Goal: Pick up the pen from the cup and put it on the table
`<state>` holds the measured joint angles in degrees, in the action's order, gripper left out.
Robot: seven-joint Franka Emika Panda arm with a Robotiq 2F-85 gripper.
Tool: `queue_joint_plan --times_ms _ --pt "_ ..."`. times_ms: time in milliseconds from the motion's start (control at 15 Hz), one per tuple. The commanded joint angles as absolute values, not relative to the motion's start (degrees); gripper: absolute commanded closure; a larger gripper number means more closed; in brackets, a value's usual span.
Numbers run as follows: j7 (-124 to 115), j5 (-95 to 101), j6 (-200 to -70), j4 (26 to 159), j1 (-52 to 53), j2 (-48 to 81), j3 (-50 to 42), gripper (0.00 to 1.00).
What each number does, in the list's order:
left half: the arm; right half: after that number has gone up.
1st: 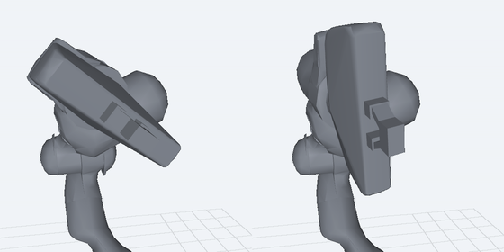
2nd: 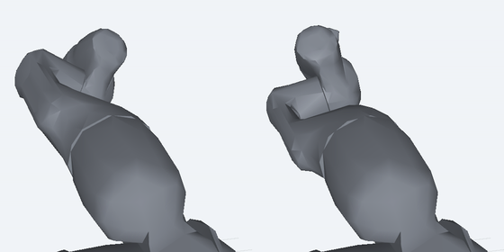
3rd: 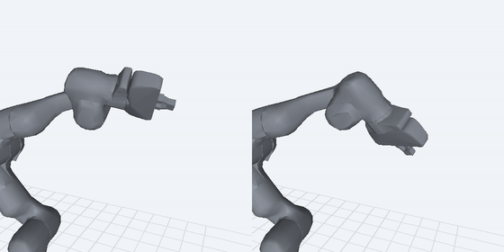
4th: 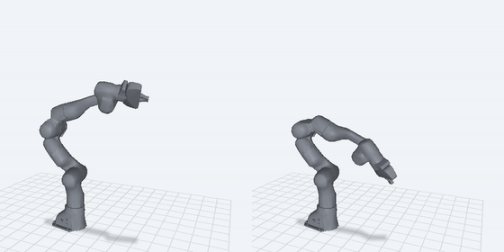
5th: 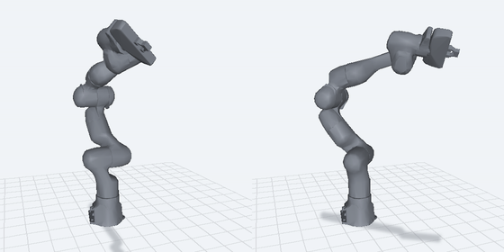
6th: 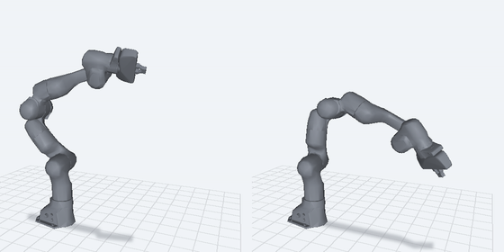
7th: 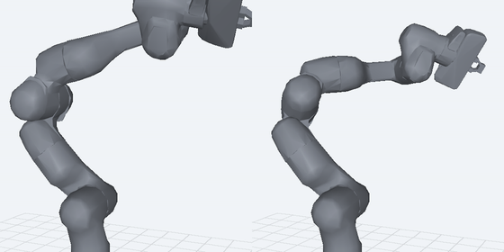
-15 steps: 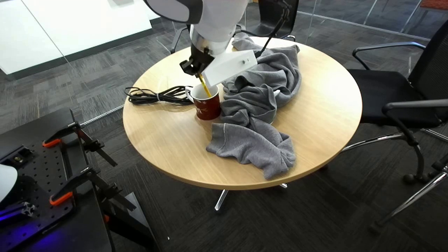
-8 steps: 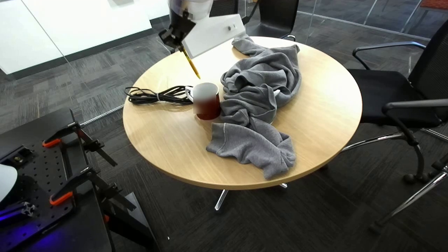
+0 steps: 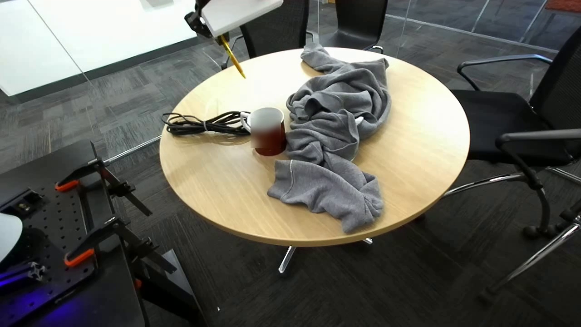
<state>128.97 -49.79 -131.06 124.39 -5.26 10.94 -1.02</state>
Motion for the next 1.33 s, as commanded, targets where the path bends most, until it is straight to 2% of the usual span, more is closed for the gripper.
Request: queue_joint_plan --times_ms 0,200,267,600,667,733,933,1267 --pt "120.6 -51.0 -136.7 125.4 -2.3 9.9 0.9 0.96" --pt "111.7 -48.8 -138.8 124.7 -0.8 10.9 1.9 0.96" --pt "115.1 -49.4 -137.7 124.4 -1.7 11.1 1.9 0.84" --pt "113.0 -49.2 -137.7 124.4 -1.4 11.3 2.3 0.84" --pt "113.0 -49.2 -137.7 124.4 -1.4 11.3 2.3 0.96" --pt "112.6 -51.0 -139.4 124.6 -1.3 11.5 2.6 0.96" --pt "108.6 -54.0 -148.3 124.8 0.3 13.7 3.3 0.96" --pt "88.8 -45.5 -163.9 124.6 5.8 19.0 2.2 0.96"
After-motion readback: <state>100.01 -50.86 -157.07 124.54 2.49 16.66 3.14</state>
